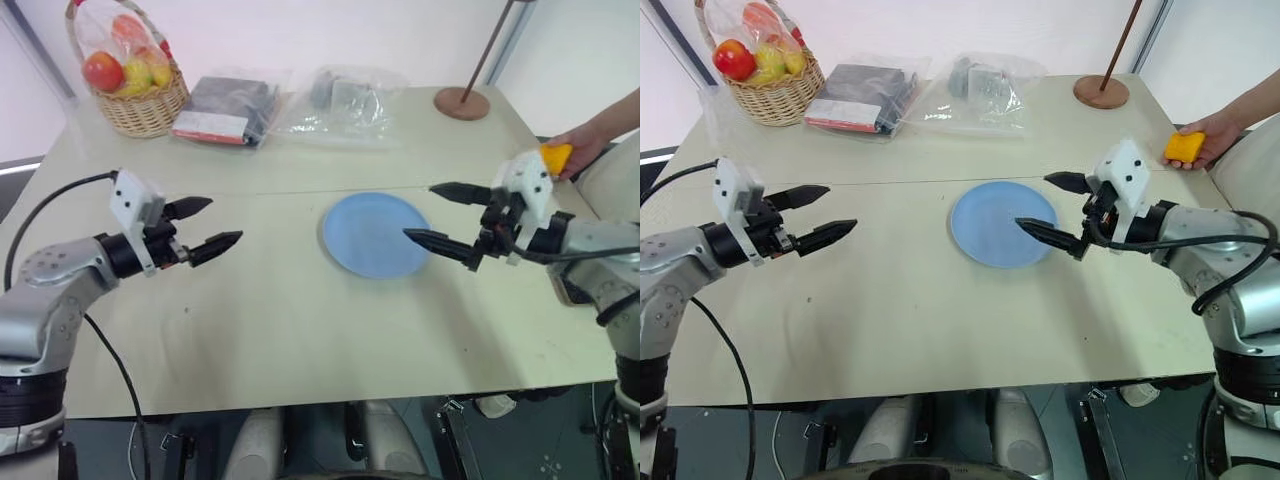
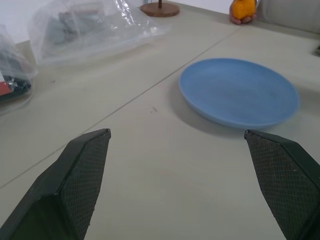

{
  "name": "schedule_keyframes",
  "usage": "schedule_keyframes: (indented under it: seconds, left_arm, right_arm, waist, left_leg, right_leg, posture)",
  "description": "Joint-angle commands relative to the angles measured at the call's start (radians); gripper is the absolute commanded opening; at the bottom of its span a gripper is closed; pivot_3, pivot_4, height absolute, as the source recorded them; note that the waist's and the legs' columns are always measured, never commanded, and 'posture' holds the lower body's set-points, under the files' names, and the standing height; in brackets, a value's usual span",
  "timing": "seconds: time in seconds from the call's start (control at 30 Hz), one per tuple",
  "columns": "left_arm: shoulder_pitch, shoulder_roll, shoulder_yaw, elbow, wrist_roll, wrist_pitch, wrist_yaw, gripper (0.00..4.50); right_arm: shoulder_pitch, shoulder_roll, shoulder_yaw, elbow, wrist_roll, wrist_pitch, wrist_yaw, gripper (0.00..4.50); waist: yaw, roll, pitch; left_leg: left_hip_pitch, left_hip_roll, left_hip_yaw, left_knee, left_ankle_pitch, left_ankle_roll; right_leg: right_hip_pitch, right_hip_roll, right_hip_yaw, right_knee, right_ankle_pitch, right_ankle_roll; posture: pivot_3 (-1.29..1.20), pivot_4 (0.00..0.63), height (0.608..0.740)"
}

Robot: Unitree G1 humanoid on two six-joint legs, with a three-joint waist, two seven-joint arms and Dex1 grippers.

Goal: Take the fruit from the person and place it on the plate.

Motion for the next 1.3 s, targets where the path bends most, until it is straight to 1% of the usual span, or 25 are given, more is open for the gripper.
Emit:
schedule_keyframes:
  seconds: [0.03,0.13,0.23,0.67,1.03,1.3]
  left_arm:
    - [-0.013,0.02,0.034,-0.005,-0.02,0.005,-0.015,4.5]
    - [-0.018,0.022,0.025,-0.001,-0.014,0.011,-0.014,4.5]
    - [-0.041,-0.006,0.029,0.0,-0.046,0.025,0.001,4.5]
    - [-0.052,-0.035,0.003,0.001,-0.039,0.024,0.026,4.5]
    - [-0.098,-0.043,-0.02,0.047,-0.014,0.006,0.013,4.5]
    - [-0.12,-0.065,-0.034,0.067,0.009,-0.012,0.016,4.5]
  right_arm:
    - [-0.039,-0.007,-0.039,-0.016,0.03,0.008,-0.013,4.45]
    - [-0.053,-0.004,-0.033,-0.01,0.032,0.015,-0.023,4.45]
    - [-0.059,0.006,-0.026,-0.011,0.03,0.016,-0.042,4.45]
    - [-0.041,0.008,-0.037,-0.024,0.037,0.028,-0.079,4.45]
    - [0.038,-0.003,-0.086,-0.072,0.063,0.057,-0.115,4.45]
    - [0.065,0.001,-0.113,-0.1,0.091,0.081,-0.144,4.45]
  waist:
    - [0.0,0.0,0.0]
    - [0.0,0.0,0.0]
    - [0.001,0.0,0.0]
    - [0.001,0.0,0.0]
    - [0.002,0.0,0.0]
    - [0.001,0.0,0.0]
  left_leg:
    - [0.0,0.0,0.0,0.0,0.0,0.0]
    - [0.0,0.0,0.0,0.0,0.0,0.0]
    - [0.0,0.0,0.0,0.0,0.0,0.0]
    - [0.0,0.0,0.001,0.0,0.0,0.0]
    - [-0.001,0.0,0.001,0.0,0.0,0.0]
    - [-0.001,0.001,0.001,0.0,0.0,0.0]
  right_leg:
    - [0.0,0.0,0.0,0.0,0.0,0.0]
    - [0.0,0.0,0.0,0.0,0.0,0.0]
    - [0.0,0.0,0.0,0.0,0.0,0.0]
    - [0.0,-0.001,0.0,0.0,0.0,0.0]
    - [0.0,-0.001,0.0,-0.001,0.0,0.0]
    - [-0.001,0.0,0.0,-0.001,0.0,0.0]
  posture:
    - [0.0,0.15,0.74]
    - [0.0,0.15,0.74]
    - [0.0,0.15,0.74]
    - [0.0,0.15,0.74]
    - [0.0,0.15,0.74]
    - [0.0,0.15,0.74]
